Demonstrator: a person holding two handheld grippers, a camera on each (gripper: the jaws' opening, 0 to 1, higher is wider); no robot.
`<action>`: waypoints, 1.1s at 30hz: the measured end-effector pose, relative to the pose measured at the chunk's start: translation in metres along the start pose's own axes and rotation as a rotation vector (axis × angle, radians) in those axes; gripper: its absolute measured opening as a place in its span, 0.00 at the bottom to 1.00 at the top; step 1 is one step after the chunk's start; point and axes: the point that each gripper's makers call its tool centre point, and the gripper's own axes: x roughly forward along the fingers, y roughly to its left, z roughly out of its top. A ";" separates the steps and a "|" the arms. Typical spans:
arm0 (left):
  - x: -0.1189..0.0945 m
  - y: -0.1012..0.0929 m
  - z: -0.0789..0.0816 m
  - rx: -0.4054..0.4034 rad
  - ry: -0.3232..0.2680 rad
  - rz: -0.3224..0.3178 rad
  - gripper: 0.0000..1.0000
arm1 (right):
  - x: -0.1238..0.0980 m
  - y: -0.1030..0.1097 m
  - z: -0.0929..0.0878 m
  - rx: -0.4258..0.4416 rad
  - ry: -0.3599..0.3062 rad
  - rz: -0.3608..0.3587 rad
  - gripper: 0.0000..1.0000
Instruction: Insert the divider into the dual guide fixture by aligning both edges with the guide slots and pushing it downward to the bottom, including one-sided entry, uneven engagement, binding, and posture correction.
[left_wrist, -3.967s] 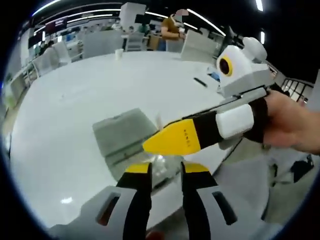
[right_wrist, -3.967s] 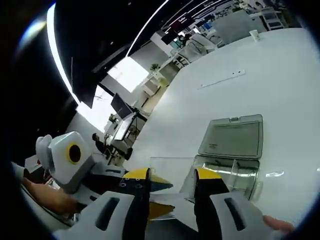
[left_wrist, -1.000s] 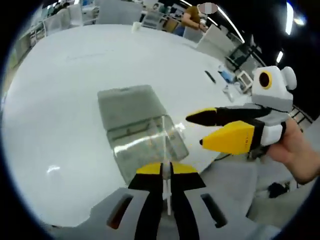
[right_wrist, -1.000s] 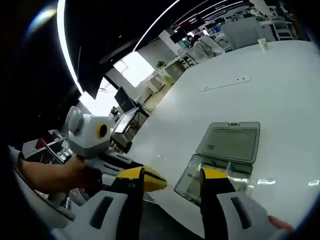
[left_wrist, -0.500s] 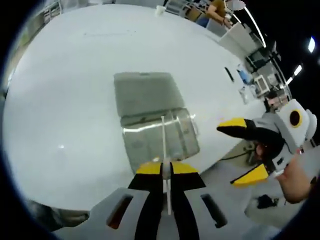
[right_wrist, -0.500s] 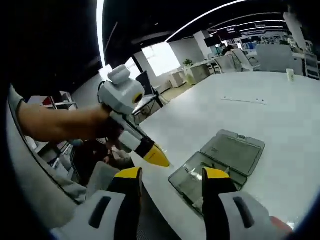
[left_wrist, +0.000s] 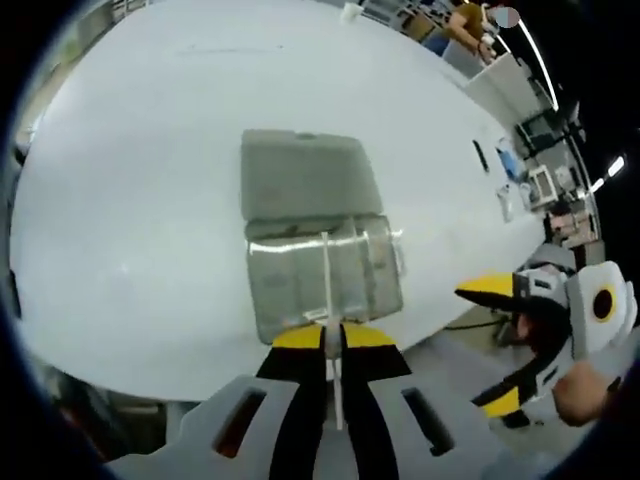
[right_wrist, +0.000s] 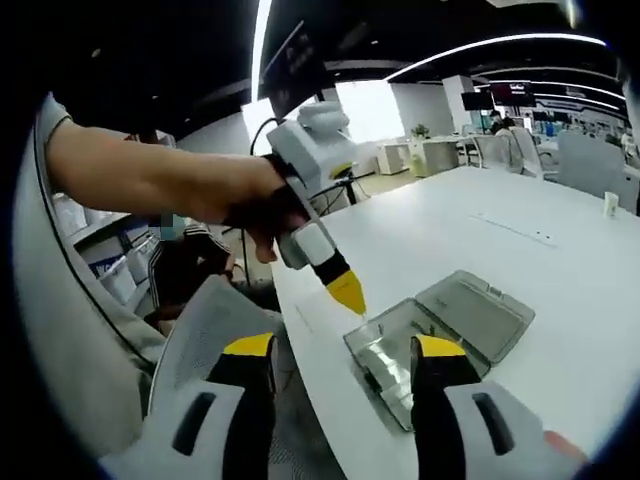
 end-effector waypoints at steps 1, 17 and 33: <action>0.000 0.000 0.000 -0.007 -0.004 0.004 0.00 | -0.002 0.001 -0.001 -0.004 0.002 0.002 0.51; 0.005 0.003 -0.005 -0.046 0.004 0.031 0.01 | -0.016 0.017 -0.017 -0.080 0.019 0.007 0.54; 0.024 0.003 0.003 -0.032 0.039 0.011 0.01 | -0.020 -0.001 -0.015 -0.049 -0.011 -0.045 0.55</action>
